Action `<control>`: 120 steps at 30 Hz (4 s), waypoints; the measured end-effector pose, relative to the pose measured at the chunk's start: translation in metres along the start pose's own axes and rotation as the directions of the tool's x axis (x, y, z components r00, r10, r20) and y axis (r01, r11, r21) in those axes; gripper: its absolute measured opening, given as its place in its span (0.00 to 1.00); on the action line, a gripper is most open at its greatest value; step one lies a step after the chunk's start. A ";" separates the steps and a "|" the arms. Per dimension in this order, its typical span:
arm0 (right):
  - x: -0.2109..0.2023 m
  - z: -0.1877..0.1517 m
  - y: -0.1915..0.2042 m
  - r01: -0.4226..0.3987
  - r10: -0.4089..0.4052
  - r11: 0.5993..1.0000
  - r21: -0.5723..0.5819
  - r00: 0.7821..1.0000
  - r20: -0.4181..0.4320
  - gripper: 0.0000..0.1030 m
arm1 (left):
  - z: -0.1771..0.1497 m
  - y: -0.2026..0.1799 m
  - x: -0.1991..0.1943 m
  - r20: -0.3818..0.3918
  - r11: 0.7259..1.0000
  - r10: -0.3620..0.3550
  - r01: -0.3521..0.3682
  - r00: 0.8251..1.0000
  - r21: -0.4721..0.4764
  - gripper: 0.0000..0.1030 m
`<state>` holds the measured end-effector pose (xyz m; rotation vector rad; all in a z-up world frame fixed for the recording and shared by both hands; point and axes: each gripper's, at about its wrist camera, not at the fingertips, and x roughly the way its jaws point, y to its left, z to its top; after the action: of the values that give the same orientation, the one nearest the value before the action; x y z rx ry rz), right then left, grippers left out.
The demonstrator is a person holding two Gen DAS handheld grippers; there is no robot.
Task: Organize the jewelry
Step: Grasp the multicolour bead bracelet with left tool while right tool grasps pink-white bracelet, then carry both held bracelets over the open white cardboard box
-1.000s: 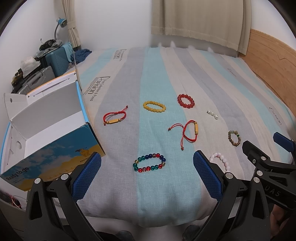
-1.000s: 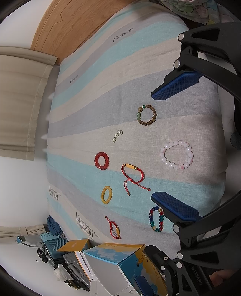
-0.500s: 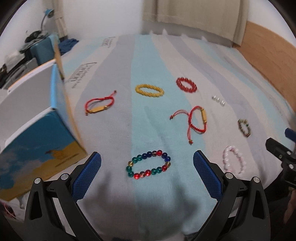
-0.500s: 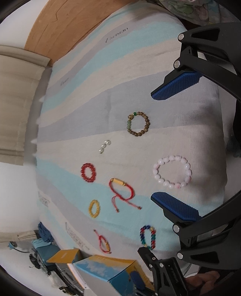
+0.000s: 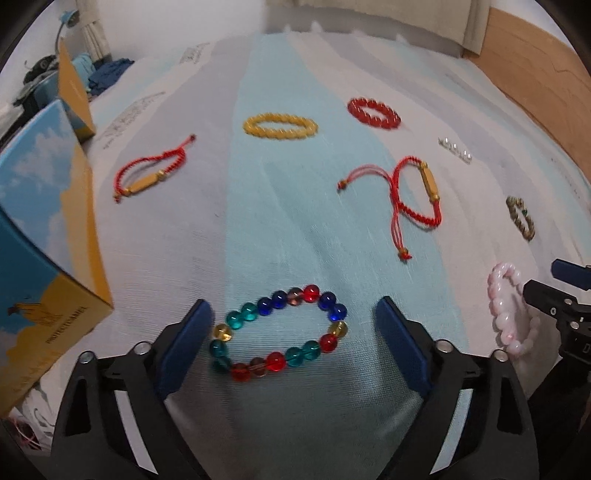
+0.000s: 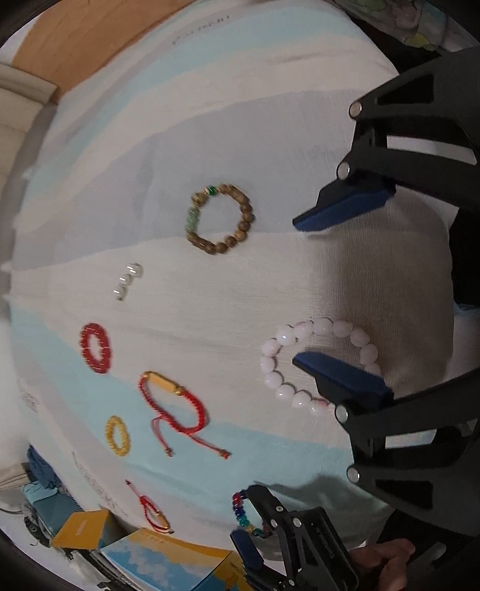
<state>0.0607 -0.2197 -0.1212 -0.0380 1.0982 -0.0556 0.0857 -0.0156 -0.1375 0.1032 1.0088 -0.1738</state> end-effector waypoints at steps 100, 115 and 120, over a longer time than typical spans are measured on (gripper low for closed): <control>-0.135 0.105 0.103 -0.191 0.181 0.982 -0.001 0.929 0.323 0.09 | 0.074 0.122 -0.172 0.195 0.982 0.019 0.018 0.981 -0.188 0.08; -0.156 0.126 0.217 -0.237 0.280 0.958 -0.164 0.901 0.332 0.09 | 0.049 0.210 -0.189 0.182 0.943 0.105 -0.040 0.978 -0.330 0.08; -0.161 0.128 0.256 -0.256 0.319 0.941 -0.224 0.890 0.326 0.09 | 0.034 0.238 -0.188 0.157 0.927 0.134 -0.067 0.978 -0.370 0.08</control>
<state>0.1083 0.0468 0.0648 -0.0401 0.7296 0.3081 0.0613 0.2307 0.0415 -0.1960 0.8376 0.0992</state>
